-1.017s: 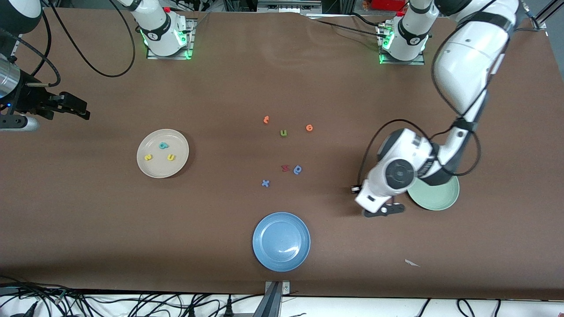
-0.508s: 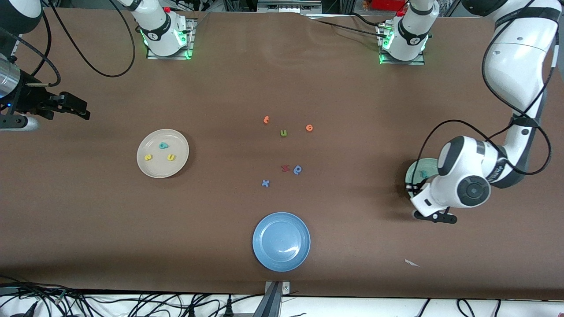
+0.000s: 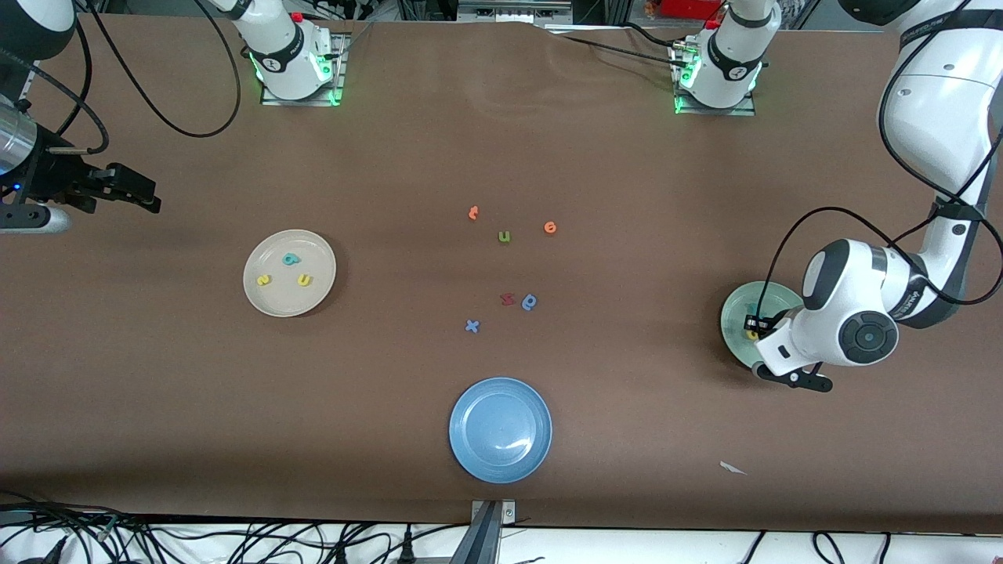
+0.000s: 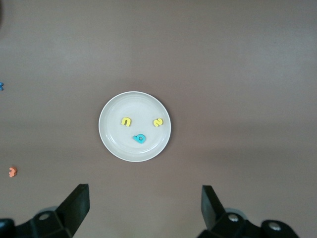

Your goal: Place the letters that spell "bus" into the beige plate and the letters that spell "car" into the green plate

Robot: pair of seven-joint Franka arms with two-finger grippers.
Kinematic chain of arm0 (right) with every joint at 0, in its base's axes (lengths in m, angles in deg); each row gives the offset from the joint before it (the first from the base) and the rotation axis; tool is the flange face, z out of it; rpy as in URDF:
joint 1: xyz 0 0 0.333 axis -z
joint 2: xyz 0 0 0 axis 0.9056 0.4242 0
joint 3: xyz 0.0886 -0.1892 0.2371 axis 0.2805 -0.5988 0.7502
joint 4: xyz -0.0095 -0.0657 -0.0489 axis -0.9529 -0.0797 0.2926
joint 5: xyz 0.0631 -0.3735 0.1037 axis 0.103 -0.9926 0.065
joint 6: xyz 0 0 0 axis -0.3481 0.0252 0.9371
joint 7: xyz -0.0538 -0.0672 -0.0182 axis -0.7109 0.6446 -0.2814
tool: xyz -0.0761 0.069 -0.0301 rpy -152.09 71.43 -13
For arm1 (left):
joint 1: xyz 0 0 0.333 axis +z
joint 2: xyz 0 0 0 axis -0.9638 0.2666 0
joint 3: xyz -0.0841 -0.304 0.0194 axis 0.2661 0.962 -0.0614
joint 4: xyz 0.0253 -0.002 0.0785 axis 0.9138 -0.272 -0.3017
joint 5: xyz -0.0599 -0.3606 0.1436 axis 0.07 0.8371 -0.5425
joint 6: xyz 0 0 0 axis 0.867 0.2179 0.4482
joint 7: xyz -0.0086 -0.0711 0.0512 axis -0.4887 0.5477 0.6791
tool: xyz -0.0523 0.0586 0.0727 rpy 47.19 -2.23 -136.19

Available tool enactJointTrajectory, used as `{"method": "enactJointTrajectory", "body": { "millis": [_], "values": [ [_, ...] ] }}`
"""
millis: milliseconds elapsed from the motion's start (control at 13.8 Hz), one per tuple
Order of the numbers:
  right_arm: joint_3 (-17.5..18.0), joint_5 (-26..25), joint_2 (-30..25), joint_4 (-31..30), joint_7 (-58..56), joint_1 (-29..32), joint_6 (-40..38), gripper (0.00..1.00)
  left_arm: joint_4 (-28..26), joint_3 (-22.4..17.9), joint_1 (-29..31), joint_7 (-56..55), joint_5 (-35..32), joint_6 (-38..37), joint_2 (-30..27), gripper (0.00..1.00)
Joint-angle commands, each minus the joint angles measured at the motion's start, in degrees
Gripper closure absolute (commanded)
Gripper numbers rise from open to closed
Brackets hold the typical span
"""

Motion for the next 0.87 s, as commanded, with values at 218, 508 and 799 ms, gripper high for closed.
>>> {"method": "enactJointTrajectory", "body": {
  "millis": [218,508,799],
  "values": [
    [0.42,-1.03,-0.86,-0.45,-0.54,0.19,0.11,0.0,0.11,0.5,-0.15,0.39,-0.19,-4.45,-6.23,0.0],
    [0.42,-1.03,-0.86,-0.45,-0.54,0.11,0.11,0.0,3.96,0.59,-0.42,-1.63,1.3,-12.43,-8.17,0.0],
    [0.42,-1.03,-0.86,-0.45,-0.54,0.19,0.11,0.0,1.62,-3.78,-0.66,1.43,8.67,-13.34,-16.75,0.0]
  ]
}}
